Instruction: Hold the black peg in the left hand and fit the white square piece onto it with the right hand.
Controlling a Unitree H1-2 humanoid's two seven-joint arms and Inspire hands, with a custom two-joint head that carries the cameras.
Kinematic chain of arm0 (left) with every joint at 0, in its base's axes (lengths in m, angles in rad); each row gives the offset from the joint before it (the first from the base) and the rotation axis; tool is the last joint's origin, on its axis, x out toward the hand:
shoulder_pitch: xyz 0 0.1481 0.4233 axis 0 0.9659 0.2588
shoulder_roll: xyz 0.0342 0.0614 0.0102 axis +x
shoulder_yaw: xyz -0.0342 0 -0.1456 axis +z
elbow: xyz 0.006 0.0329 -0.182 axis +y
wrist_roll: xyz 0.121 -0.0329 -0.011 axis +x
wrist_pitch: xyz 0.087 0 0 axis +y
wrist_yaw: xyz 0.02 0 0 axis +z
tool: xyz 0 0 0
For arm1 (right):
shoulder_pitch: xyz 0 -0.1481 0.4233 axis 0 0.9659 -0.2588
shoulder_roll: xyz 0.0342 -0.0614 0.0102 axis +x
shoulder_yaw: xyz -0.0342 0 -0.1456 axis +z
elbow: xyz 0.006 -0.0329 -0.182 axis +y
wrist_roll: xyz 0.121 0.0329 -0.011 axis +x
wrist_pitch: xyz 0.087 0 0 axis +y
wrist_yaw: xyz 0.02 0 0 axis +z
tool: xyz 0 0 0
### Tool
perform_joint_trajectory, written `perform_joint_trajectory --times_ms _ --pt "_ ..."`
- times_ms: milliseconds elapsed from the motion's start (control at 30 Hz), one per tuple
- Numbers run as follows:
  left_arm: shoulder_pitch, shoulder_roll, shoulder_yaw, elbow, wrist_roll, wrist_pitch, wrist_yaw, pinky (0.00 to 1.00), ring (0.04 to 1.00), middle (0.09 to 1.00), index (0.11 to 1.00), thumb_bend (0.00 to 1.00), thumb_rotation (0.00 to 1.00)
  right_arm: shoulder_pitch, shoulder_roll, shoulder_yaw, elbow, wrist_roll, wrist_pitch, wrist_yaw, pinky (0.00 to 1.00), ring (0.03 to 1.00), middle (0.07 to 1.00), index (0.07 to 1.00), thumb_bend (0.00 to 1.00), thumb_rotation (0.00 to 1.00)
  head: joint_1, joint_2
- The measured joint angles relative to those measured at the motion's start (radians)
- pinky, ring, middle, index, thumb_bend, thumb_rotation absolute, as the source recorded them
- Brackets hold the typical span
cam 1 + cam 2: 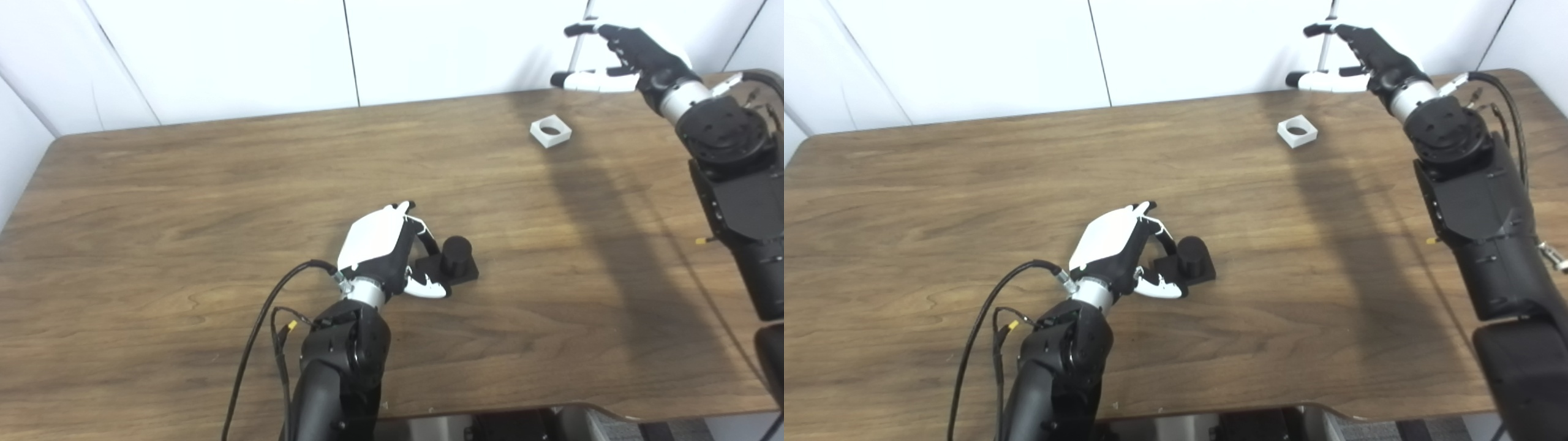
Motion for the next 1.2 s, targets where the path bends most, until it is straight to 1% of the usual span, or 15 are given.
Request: perform_joint_trajectory --times_ms 33,100,200,233,300,367,467,567,633,733,833,1033,1200 --pt "0.000 0.000 -0.001 0.000 0.000 0.000 0.000 1.00 1.000 0.979 0.482 0.52 0.05 -0.007 -0.004 0.007 0.010 -0.010 -0.011 0.003 1.00 1.000 0.954 0.773 0.81 0.30 0.000 0.000" --pt "0.000 0.000 -0.001 0.000 0.000 0.000 0.001 1.00 1.000 0.978 0.482 0.52 0.05 -0.031 -0.023 0.038 0.045 -0.045 -0.039 0.019 1.00 1.000 0.952 0.768 0.82 0.29 0.000 0.000" --pt "0.001 0.000 -0.003 0.000 0.000 0.000 0.002 1.00 1.000 0.978 0.482 0.52 0.05 -0.060 -0.050 0.070 0.066 -0.102 -0.053 0.034 1.00 1.000 0.950 0.766 0.82 0.28 -0.003 0.002" --pt "0.001 0.000 -0.004 0.000 0.000 0.000 0.002 1.00 1.000 0.979 0.482 0.52 0.05 -0.072 -0.060 0.086 0.076 -0.121 -0.063 0.046 1.00 1.000 0.942 0.759 0.84 0.24 -0.003 0.002" --pt "0.001 0.000 -0.004 0.000 0.000 0.000 0.002 1.00 1.000 0.979 0.482 0.52 0.05 -0.094 -0.073 0.113 0.102 -0.152 -0.083 0.063 1.00 1.000 0.944 0.765 0.83 0.23 -0.003 0.002" --pt "0.001 0.000 -0.004 0.000 0.000 0.000 0.003 1.00 1.000 0.978 0.481 0.52 0.05 -0.122 -0.089 0.155 0.142 -0.192 -0.119 0.089 1.00 1.000 0.945 0.770 0.84 0.22 -0.002 0.005" --pt "0.001 0.000 -0.004 0.000 0.000 0.000 0.003 1.00 1.000 0.978 0.482 0.52 0.05 -0.148 -0.097 0.185 0.166 -0.230 -0.149 0.120 1.00 1.000 0.950 0.774 0.85 0.21 0.002 0.005" --pt "0.001 0.000 -0.005 0.000 0.000 0.000 0.002 1.00 1.000 0.981 0.482 0.52 0.05 -0.163 -0.099 0.210 0.171 -0.262 -0.156 0.151 1.00 1.000 0.955 0.776 0.84 0.21 0.000 0.006" --pt "0.001 0.000 -0.004 0.000 0.001 0.000 0.001 1.00 1.000 0.983 0.482 0.52 0.05 -0.177 -0.103 0.236 0.179 -0.296 -0.160 0.175 1.00 1.000 0.957 0.774 0.85 0.20 0.002 0.008" --pt "0.001 0.000 -0.003 0.000 0.002 0.000 0.000 1.00 1.000 0.981 0.482 0.52 0.05 -0.194 -0.104 0.260 0.198 -0.342 -0.166 0.196 1.00 1.000 0.957 0.770 0.86 0.20 0.003 0.008" --pt "0.001 0.000 -0.003 0.000 0.002 0.000 0.000 1.00 1.000 0.980 0.482 0.52 0.05 -0.209 -0.104 0.279 0.229 -0.377 -0.194 0.198 1.00 1.000 0.955 0.767 0.87 0.20 0.005 0.006" --pt "0.001 0.000 -0.004 0.000 0.003 0.000 0.000 1.00 1.000 0.979 0.481 0.52 0.05 -0.225 -0.103 0.292 0.276 -0.419 -0.227 0.199 1.00 1.000 0.953 0.765 0.88 0.19 0.006 0.006" --pt "0.001 -0.001 -0.004 0.000 0.003 0.000 0.000 1.00 1.000 0.980 0.481 0.52 0.05 -0.239 -0.102 0.304 0.302 -0.449 -0.237 0.199 1.00 1.000 0.954 0.763 0.88 0.19 0.006 0.005"
